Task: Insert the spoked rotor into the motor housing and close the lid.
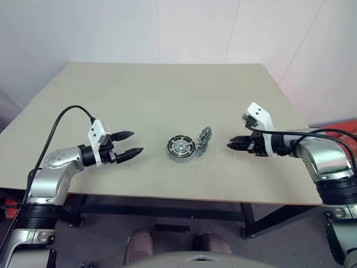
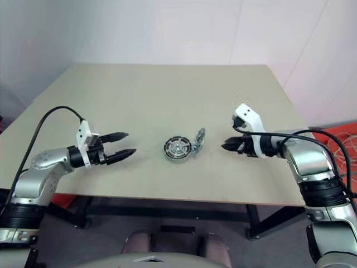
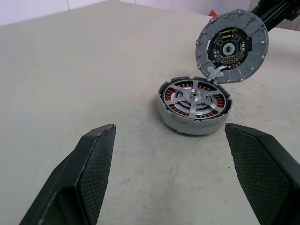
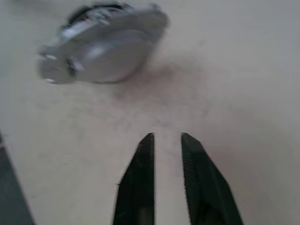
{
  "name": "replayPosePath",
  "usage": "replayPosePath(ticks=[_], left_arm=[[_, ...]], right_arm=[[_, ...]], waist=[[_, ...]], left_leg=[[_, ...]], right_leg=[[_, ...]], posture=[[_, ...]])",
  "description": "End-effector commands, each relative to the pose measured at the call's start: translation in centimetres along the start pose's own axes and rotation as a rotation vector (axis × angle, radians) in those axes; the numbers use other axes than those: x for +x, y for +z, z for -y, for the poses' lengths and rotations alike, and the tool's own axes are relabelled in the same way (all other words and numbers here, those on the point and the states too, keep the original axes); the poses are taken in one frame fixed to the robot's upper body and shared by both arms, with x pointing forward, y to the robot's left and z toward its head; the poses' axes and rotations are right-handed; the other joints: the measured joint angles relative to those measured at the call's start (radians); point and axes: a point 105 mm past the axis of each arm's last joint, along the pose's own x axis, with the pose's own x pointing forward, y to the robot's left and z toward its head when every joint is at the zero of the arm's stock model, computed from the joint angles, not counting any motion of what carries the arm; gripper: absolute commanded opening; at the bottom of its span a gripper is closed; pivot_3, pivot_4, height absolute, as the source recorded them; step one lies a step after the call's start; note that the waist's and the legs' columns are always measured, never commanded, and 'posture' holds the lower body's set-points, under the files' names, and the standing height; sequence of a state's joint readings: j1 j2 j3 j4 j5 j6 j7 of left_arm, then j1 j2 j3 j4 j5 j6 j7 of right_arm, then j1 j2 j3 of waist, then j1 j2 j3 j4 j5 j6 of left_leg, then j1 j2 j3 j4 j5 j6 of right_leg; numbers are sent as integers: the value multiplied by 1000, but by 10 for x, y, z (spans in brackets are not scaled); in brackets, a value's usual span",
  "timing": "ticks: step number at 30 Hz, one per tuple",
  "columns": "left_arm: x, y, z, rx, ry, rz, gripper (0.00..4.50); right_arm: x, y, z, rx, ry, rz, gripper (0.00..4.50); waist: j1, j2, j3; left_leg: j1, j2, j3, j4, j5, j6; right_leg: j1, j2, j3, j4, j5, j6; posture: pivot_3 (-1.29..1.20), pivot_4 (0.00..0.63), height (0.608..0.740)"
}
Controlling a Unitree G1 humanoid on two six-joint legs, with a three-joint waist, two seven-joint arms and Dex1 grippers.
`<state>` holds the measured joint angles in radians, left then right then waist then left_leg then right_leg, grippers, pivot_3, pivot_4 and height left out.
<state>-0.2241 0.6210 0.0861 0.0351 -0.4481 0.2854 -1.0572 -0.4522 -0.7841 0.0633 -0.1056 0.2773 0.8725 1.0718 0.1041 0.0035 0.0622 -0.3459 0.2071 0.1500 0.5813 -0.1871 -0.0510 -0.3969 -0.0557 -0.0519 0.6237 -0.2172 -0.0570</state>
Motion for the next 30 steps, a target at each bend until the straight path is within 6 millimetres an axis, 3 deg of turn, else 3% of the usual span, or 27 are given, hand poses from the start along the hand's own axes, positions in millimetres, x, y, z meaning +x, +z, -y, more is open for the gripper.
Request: replayPosePath(ticks=[1,15,25,30], left_arm=[[-2,14,-6,19,31,18,3946],[1,15,-5,18,60,24,3946],[3,15,-4,12,60,21,3946],[4,15,-4,9,55,18,3946]], right_arm=[[3,24,-11,-63,46,82,18],[49,76,-38,-152,147,208,18],[92,61,-41,-138,152,196,18],[113,42,-42,-117,140,171,18]], waist=[[0,0,0],[-1,0,0],[-4,-1,0],[-7,-1,-1]], left_leg=[[2,0,0,0,1,0],[3,0,-1,0,2,0],[1,-1,-1,0,2,-1],[1,0,-1,-1,2,-1]], right_leg=[[2,0,0,0,0,0],[2,0,-1,0,2,-2],[1,-1,-1,0,2,-2],[1,-1,-1,0,1,-1]], posture=[[0,0,740],[0,0,740],[0,0,740],[0,0,740]])
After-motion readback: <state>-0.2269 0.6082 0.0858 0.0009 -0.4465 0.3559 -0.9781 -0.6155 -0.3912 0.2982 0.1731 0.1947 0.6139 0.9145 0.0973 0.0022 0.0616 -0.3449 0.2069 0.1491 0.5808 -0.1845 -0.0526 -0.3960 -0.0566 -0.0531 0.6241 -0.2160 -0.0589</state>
